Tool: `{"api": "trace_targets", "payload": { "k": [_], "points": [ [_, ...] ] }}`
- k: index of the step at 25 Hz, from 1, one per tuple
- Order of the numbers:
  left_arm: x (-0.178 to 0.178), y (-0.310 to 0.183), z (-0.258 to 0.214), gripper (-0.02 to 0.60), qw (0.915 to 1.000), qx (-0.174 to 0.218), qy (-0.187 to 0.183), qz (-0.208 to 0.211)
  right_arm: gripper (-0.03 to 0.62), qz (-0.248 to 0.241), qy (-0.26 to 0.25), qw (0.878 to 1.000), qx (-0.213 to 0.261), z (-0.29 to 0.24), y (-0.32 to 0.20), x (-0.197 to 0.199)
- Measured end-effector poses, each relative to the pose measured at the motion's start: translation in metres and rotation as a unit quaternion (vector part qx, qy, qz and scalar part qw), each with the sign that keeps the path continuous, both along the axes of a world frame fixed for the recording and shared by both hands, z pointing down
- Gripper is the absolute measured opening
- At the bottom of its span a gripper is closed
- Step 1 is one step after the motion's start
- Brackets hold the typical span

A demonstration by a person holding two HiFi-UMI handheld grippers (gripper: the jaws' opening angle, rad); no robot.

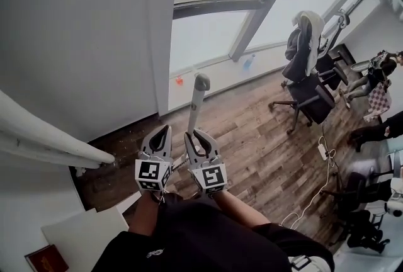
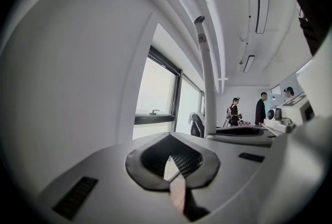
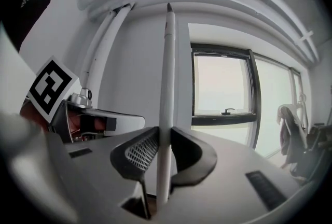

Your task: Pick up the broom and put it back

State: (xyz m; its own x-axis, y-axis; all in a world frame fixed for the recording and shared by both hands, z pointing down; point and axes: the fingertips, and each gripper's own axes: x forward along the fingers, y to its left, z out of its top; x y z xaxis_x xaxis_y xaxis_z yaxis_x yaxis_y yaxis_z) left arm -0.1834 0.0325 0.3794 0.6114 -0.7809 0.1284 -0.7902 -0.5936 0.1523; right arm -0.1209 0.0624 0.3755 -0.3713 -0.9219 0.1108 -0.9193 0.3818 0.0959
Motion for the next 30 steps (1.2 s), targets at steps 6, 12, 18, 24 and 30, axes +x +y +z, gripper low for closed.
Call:
{"api": "trace_targets", "payload": {
  "k": [6,12,18,24,30],
  "points": [
    [0.027,0.006,-0.005,-0.001,0.9999,0.003,-0.005,0.012,0.087,0.006,-0.01,1.0,0.011,-0.005,0.001,0.021],
    [0.052,0.011,-0.01,0.0,0.9998,-0.001,-0.002,0.019,0.087,0.032,-0.017,0.999,0.033,-0.017,-0.004,0.06],
    [0.086,0.013,-0.007,0.0,0.9994,-0.004,-0.017,0.031,0.087,0.048,-0.042,0.997,0.049,-0.027,-0.011,0.107],
    [0.133,0.016,-0.001,0.0,0.9986,-0.01,-0.034,0.04,0.087,0.055,-0.036,0.997,0.044,-0.021,-0.011,0.154],
    [0.188,0.021,0.014,0.0,0.9975,-0.02,-0.04,0.054,0.087,0.069,-0.034,0.996,0.041,-0.009,-0.001,0.212]
  ]
}}
